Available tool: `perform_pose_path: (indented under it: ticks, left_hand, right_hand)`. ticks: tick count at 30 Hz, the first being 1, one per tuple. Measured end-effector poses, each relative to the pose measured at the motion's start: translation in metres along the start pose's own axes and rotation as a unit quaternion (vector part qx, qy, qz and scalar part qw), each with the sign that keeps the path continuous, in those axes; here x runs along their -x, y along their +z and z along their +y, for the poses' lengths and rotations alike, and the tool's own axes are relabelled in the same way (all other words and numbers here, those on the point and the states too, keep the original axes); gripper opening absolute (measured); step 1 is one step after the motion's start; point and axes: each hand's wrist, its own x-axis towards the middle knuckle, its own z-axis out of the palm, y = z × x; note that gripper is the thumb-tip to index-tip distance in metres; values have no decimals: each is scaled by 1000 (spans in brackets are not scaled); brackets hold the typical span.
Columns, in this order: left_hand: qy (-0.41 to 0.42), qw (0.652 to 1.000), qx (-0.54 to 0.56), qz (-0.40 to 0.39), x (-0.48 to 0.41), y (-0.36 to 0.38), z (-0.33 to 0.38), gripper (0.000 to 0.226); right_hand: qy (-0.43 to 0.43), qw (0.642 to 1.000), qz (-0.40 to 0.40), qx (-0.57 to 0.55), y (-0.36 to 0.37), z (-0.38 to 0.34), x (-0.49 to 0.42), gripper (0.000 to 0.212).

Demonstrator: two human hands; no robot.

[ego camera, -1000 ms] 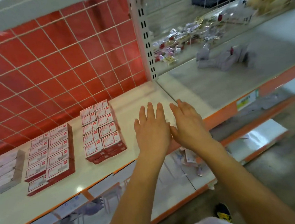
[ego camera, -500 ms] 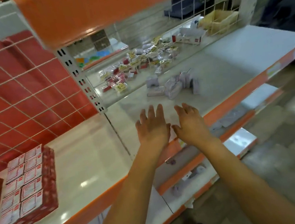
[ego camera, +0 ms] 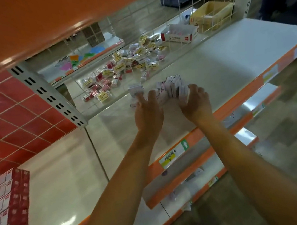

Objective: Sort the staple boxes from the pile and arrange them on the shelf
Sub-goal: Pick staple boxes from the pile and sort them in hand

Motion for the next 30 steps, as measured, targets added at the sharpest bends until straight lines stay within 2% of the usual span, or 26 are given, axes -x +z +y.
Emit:
perform_pose_path:
  ticks: [3, 5, 7, 11, 16, 20, 23, 26, 28, 30]
  left_hand:
    - [52, 997, -59, 25, -4, 8, 2, 28]
    - [52, 995, -80, 20, -7, 16, 0, 21]
    - [37, 996, -77, 11, -10, 22, -2, 25]
    - [3, 1000, -14, -24, -15, 29, -6, 40]
    - [-12, 999, 24, -28, -24, 29, -7, 34]
    - [-11, 999, 30, -25, -20, 29, -6, 33]
    - [-10, 997, 52, -49, -10, 27, -13, 40]
    - [-15, 994, 81, -65, 1, 18, -27, 39]
    - [-22, 993, 89, -77, 11, 11, -39, 39]
    - [-28, 991, 100, -80, 23, 2, -52, 43]
  right_hand:
    - [7, 1000, -16, -22, 7, 1, -11, 53]
    - [9, 999, -6, -44, 11, 4, -16, 46]
    - [8, 998, 11, -64, 12, 6, -19, 38]
    - [10, 998, -1, -70, 9, 9, -19, 39]
    - [19, 987, -47, -149, 0, 9, -9, 33]
    - [47, 949, -82, -301, -4, 8, 2, 33]
    - [61, 928, -96, -354, -2, 10, 5, 31]
    - [43, 937, -104, -330, 3, 16, 8, 31]
    - [16, 954, -105, -281, 5, 19, 13, 43]
    - [10, 955, -110, -273, 8, 15, 18, 50]
